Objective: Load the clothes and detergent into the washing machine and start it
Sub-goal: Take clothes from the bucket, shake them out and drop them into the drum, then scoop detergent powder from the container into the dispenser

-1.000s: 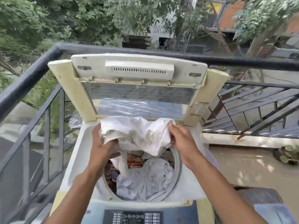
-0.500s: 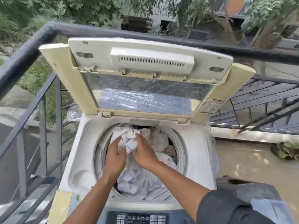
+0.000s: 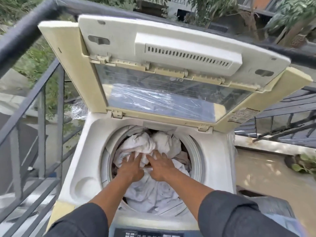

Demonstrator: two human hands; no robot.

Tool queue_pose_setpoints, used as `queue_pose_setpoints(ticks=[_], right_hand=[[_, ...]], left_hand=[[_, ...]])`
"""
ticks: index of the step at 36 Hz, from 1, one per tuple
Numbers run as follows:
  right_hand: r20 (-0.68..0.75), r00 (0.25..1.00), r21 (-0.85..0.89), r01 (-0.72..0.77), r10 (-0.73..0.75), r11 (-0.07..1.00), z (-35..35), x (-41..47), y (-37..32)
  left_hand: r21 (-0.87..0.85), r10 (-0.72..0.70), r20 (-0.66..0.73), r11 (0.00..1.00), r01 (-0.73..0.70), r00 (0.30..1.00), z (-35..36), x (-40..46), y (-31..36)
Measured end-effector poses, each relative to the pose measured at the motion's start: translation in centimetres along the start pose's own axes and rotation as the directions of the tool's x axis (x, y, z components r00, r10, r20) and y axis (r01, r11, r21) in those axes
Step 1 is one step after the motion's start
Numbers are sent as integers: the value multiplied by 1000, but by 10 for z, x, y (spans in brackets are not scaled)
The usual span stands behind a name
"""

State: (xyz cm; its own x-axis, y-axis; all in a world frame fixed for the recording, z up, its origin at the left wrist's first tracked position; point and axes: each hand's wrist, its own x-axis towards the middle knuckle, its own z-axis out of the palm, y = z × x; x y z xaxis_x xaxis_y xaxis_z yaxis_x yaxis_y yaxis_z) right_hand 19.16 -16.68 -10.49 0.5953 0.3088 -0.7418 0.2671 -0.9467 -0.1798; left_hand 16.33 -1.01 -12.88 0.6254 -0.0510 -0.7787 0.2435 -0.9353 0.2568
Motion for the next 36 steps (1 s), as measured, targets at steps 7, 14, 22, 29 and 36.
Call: queue_pose_setpoints(ticks=[7,14,22,29,36], right_hand=[[49,998,297,-44,31,954,11,5,18],[3,983,742,-127,185,658,-7,10,30],[30,936,995,7,350,-104,-56,5,32],[71,946,913,66,316,-402,-80,3,36],[83,962,800,91,260,-593,-80,-7,37]], left_hand=[[70,6,151,997,-17,989,-4,25,-6],[106,8,123,994,-21,992,-64,13,30],[-932,36,-72,355,-80,997,-87,10,53],[-992,75,-55,-114,-47,996,-97,5,69],[-946,86,-48,-325,-17,995,-94,-5,72]])
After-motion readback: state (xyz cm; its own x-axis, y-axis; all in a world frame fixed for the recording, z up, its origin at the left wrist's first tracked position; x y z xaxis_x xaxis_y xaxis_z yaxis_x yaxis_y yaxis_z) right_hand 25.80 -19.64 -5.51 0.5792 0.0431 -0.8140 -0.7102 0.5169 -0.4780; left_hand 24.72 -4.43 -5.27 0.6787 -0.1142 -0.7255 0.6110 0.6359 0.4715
